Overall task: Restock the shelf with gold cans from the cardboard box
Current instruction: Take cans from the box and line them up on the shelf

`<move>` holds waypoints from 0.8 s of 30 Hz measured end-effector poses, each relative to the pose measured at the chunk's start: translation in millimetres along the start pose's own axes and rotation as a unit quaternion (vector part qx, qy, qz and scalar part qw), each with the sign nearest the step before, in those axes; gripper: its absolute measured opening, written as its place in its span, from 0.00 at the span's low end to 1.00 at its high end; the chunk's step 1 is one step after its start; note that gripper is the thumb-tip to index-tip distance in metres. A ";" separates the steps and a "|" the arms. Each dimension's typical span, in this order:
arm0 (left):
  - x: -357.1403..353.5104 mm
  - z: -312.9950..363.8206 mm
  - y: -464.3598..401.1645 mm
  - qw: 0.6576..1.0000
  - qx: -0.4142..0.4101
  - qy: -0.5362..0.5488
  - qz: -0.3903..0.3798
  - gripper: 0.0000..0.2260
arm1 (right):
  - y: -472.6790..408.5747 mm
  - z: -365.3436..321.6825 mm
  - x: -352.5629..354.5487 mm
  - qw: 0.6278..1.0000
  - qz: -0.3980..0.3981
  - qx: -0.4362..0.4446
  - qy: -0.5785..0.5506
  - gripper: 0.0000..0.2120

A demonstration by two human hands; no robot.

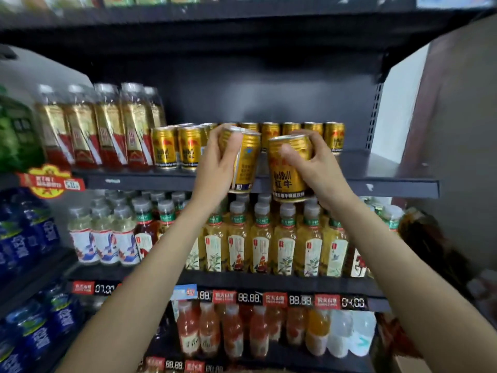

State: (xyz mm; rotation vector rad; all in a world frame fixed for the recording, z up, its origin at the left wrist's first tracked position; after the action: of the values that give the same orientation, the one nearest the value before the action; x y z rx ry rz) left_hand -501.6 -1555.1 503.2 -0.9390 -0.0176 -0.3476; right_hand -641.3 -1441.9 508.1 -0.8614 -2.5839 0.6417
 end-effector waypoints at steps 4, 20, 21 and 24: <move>-16.5 -3.0 -43.4 0.999 -0.008 -0.036 0.004 0.16 | -52.9 0.5 4.8 0.999 0.034 -0.018 0.022 0.31; -59.1 -83.8 -92.9 0.993 0.104 -0.047 -0.042 0.27 | -134.8 65.3 3.4 0.992 -0.006 -0.107 0.072 0.37; -57.4 -84.5 -92.6 0.992 0.112 -0.044 -0.047 0.27 | -135.7 66.4 4.9 0.992 -0.011 -0.100 0.082 0.35; -44.6 -85.4 -86.4 0.989 0.089 -0.065 -0.099 0.29 | -134.8 65.1 14.3 0.992 -0.002 -0.051 0.113 0.31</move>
State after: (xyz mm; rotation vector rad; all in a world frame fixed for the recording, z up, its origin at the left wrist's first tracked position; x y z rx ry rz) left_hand -581.2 -1656.7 513.1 -0.7838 -0.2594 -0.4608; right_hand -745.3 -1549.2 525.4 -0.9039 -2.4301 0.3885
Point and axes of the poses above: each hand's wrist, its own y-axis away from the middle knuckle, its own x-axis out of the back of the hand, z = x × y, the point moved 5 cm from there along -y, towards the middle knuckle, and after that the axes turned 6 degrees about -x, right-handed, at the moved point
